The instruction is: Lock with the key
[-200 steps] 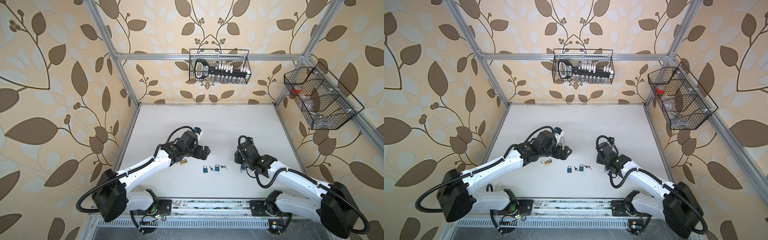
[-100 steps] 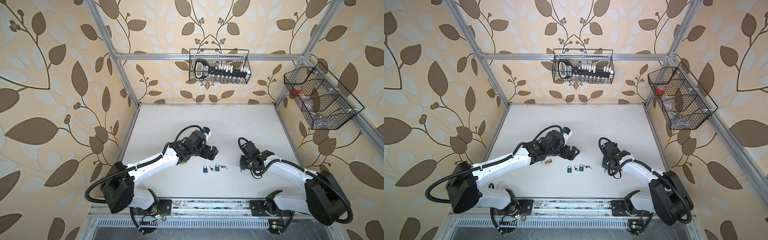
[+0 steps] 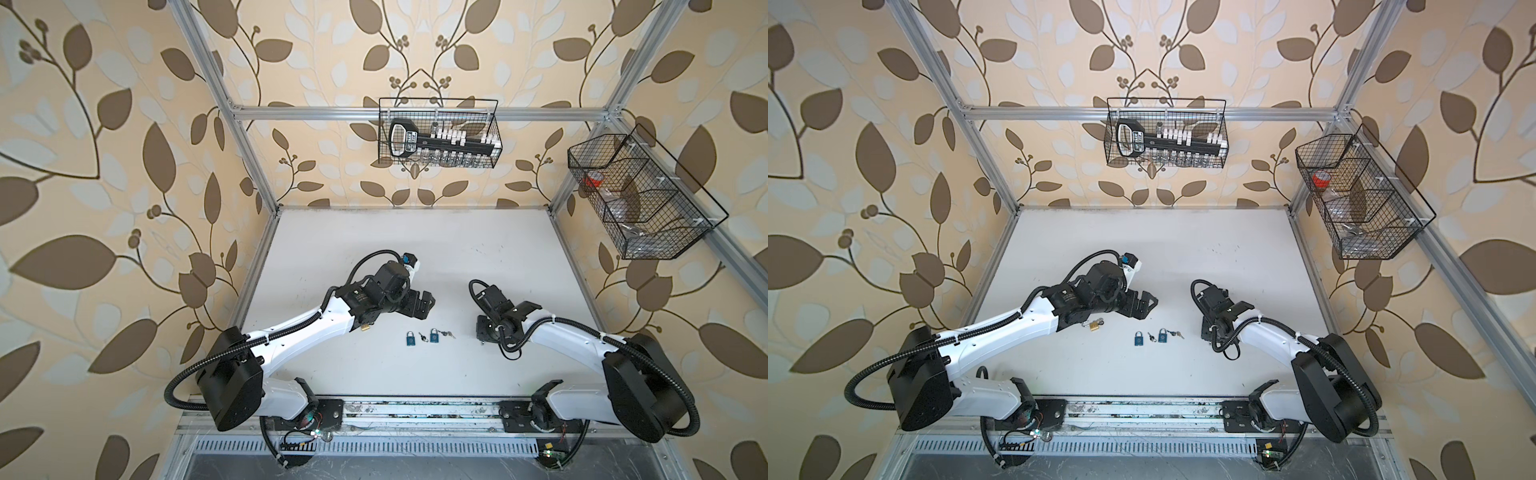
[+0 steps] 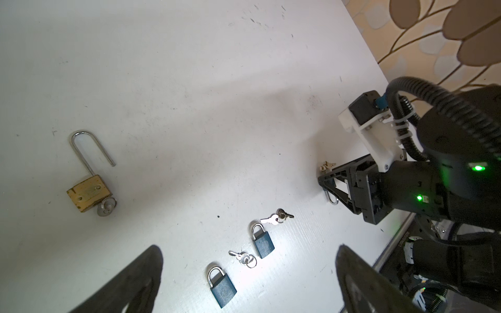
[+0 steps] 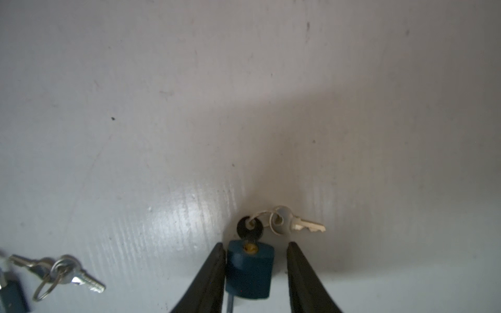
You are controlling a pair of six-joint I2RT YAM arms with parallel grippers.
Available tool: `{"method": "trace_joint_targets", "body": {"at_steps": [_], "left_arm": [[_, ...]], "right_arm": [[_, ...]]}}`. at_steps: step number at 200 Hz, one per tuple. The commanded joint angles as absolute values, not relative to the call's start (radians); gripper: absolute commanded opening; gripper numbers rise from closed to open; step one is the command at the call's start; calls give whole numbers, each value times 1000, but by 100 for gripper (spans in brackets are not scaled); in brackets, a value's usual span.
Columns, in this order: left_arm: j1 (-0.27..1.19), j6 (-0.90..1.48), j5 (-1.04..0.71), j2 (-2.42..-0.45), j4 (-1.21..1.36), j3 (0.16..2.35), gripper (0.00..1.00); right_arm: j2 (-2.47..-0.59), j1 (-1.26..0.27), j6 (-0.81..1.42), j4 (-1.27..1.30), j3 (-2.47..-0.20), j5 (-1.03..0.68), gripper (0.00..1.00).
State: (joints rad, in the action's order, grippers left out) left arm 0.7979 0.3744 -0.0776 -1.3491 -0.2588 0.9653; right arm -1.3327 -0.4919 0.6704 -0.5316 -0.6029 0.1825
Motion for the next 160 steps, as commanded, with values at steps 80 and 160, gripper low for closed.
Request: {"method": "trace_joint_targets", "body": {"at_steps": [80, 160], "left_arm": [[799, 410, -52, -1320, -212, 954, 99], [798, 440, -6, -1279, -221, 940, 99]], "right_arm": [[-1341, -503, 670, -544, -590, 164, 36], [-1287, -511, 682, -568, -612, 179, 15]]}}
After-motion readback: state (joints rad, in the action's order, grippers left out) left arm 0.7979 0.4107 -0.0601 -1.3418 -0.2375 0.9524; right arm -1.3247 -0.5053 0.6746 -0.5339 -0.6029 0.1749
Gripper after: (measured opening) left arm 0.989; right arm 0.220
